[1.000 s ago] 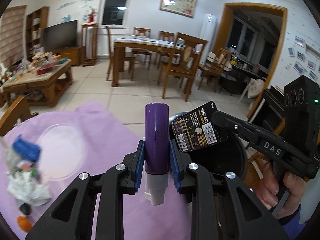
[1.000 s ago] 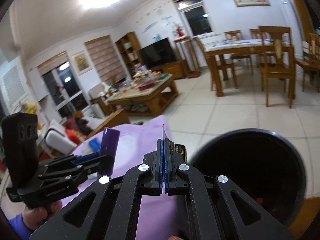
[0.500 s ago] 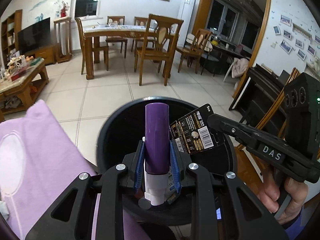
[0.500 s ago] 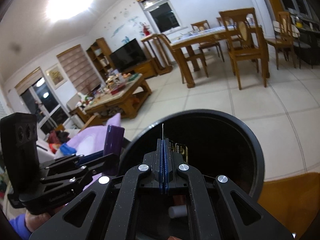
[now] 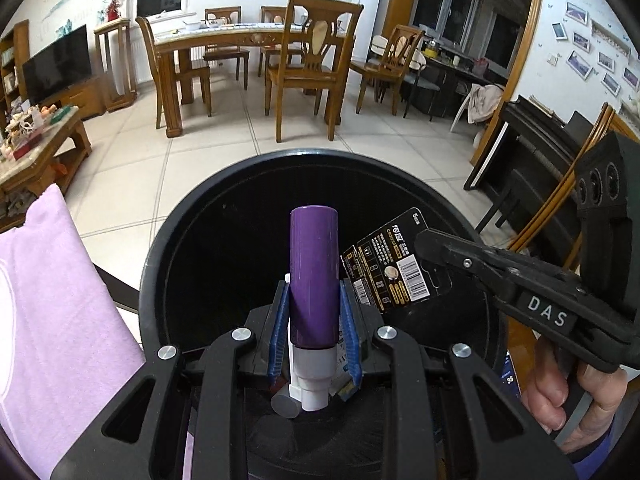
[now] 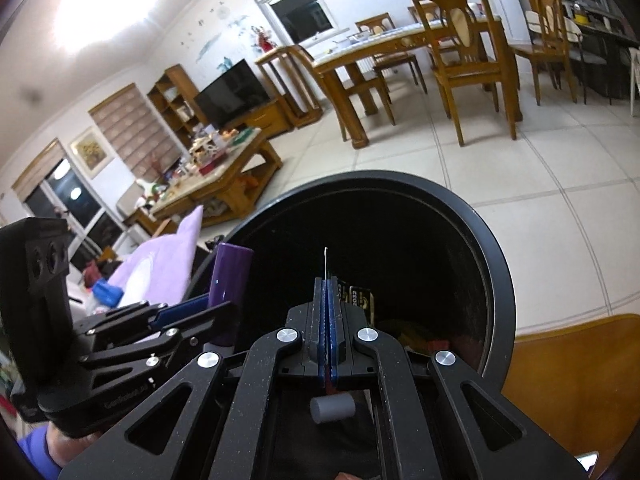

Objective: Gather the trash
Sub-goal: 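Carry bottle and battery card over the black bin and open both grippers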

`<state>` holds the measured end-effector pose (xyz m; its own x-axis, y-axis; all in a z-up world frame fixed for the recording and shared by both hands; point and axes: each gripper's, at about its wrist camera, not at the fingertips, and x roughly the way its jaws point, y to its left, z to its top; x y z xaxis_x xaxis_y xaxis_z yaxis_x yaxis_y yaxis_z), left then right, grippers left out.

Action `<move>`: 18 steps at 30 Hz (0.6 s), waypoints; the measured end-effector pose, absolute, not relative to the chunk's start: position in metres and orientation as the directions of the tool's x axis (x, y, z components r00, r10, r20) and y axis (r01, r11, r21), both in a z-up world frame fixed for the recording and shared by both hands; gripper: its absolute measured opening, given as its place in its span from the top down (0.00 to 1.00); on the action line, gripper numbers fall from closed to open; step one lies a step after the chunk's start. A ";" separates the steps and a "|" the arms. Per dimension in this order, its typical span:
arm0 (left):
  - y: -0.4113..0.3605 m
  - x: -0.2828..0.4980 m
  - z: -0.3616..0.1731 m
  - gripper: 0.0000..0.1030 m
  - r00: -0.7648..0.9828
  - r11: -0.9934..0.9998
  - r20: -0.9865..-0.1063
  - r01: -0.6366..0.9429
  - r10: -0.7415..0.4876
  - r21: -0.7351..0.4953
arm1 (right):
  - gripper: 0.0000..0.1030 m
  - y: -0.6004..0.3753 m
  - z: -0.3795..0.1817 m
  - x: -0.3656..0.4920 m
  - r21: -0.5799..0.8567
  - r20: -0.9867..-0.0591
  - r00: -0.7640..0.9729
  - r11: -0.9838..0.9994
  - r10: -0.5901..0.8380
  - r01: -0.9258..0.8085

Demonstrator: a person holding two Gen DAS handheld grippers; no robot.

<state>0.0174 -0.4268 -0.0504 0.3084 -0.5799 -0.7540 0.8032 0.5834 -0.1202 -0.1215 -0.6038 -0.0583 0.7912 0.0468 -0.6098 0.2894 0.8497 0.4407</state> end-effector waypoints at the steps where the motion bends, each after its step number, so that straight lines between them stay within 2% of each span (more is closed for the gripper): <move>1: -0.427 0.017 -0.051 0.76 0.307 0.583 -0.756 0.803 -0.578 -0.119 | 0.98 -0.604 -0.061 -0.121 0.441 -0.614 0.788 0.848 0.045 0.295; 11: -0.428 0.016 -0.051 0.72 0.310 0.580 -0.769 0.809 -0.559 -0.095 | 0.97 -0.606 -0.068 -0.116 0.446 -0.636 0.771 0.832 0.037 0.329; 12: -0.427 0.016 -0.050 0.70 0.312 0.581 -0.768 0.809 -0.560 -0.095 | 0.97 -0.607 -0.070 -0.116 0.445 -0.639 0.768 0.831 0.034 0.333; 13: -0.427 0.016 -0.049 0.59 0.316 0.583 -0.766 0.807 -0.560 -0.093 | 0.95 -0.609 -0.071 -0.116 0.444 -0.641 0.767 0.830 0.032 0.336; 14: -0.426 0.015 -0.047 0.45 0.326 0.587 -0.761 0.805 -0.561 -0.088 | 0.88 -0.609 -0.072 -0.117 0.445 -0.642 0.766 0.829 0.032 0.339; 15: -0.425 0.014 -0.046 0.39 0.336 0.590 -0.755 0.803 -0.563 -0.082 | 0.81 -0.606 -0.070 -0.118 0.449 -0.640 0.768 0.827 0.031 0.340; 16: -0.423 0.013 -0.043 0.34 0.349 0.593 -0.745 0.802 -0.568 -0.075 | 0.69 -0.605 -0.069 -0.119 0.450 -0.633 0.774 0.827 0.029 0.338; 17: -0.422 0.013 -0.041 0.34 0.355 0.592 -0.741 0.803 -0.570 -0.071 | 0.52 -0.603 -0.066 -0.122 0.444 -0.631 0.775 0.828 0.018 0.343; 18: -0.421 0.010 -0.039 0.34 0.358 0.590 -0.737 0.805 -0.573 -0.068 | 0.44 -0.602 -0.065 -0.123 0.442 -0.628 0.778 0.826 0.007 0.349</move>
